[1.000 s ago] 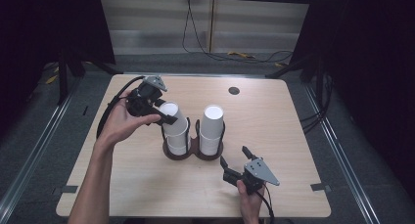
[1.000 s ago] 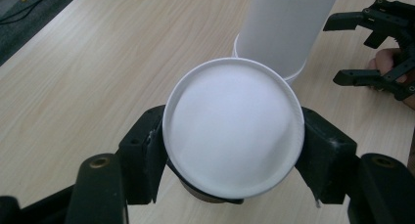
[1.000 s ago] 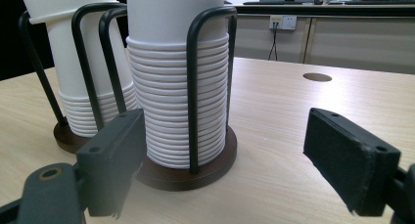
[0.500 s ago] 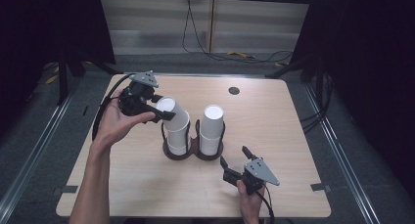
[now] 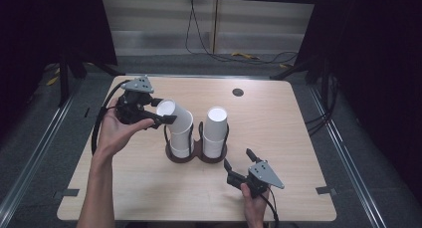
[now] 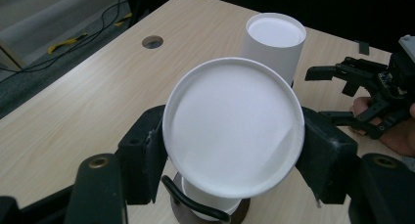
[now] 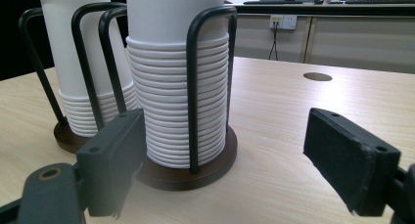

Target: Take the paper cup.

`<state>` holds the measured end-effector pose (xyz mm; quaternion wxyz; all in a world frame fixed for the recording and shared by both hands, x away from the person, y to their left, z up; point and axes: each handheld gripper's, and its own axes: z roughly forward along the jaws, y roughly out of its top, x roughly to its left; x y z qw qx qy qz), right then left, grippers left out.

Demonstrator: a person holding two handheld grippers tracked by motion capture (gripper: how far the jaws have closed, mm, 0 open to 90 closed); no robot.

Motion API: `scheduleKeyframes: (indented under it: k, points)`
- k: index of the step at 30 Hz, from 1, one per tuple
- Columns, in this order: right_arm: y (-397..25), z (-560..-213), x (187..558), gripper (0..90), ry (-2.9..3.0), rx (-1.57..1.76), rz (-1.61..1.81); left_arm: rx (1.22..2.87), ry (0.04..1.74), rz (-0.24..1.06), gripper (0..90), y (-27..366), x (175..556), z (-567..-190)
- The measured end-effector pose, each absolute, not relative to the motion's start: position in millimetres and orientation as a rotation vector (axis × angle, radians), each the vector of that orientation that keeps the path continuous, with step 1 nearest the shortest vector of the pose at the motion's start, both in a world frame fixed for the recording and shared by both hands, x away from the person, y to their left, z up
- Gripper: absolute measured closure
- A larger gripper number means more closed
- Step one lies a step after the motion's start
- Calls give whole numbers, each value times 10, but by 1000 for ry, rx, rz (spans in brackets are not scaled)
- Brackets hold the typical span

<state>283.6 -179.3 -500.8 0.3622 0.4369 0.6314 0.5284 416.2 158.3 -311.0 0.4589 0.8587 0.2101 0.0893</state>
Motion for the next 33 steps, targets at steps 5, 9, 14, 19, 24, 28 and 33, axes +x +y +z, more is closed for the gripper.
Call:
scheduleKeyframes:
  k: [5, 9, 14, 19, 24, 28, 33]
  points:
    - [-1793, -5008, 2836, 157, 1626, 1125, 1360, 2082, 517, 220, 345, 1617, 4099, -3130]
    - [-1795, -5008, 2836, 157, 1630, 1123, 1364, 2049, 507, 217, 345, 1638, 4052, -3166]
    - [-1793, -5008, 2840, 157, 1625, 1125, 1364, 2021, 494, 205, 346, 1652, 3999, -3191]
    - [-1792, -5008, 2840, 155, 1627, 1128, 1365, 1994, 488, 197, 346, 1656, 3942, -3213]
    - [-1803, -5007, 2850, 151, 1633, 1131, 1375, 1985, 469, 182, 346, 1663, 3868, -3280]
    - [-1801, -5005, 2845, 139, 1657, 1122, 1396, 1970, 442, 170, 346, 1653, 3775, -3322]
    - [-1768, -5000, 2837, 132, 1714, 1096, 1435, 1967, 428, 163, 345, 1631, 3719, -3394]
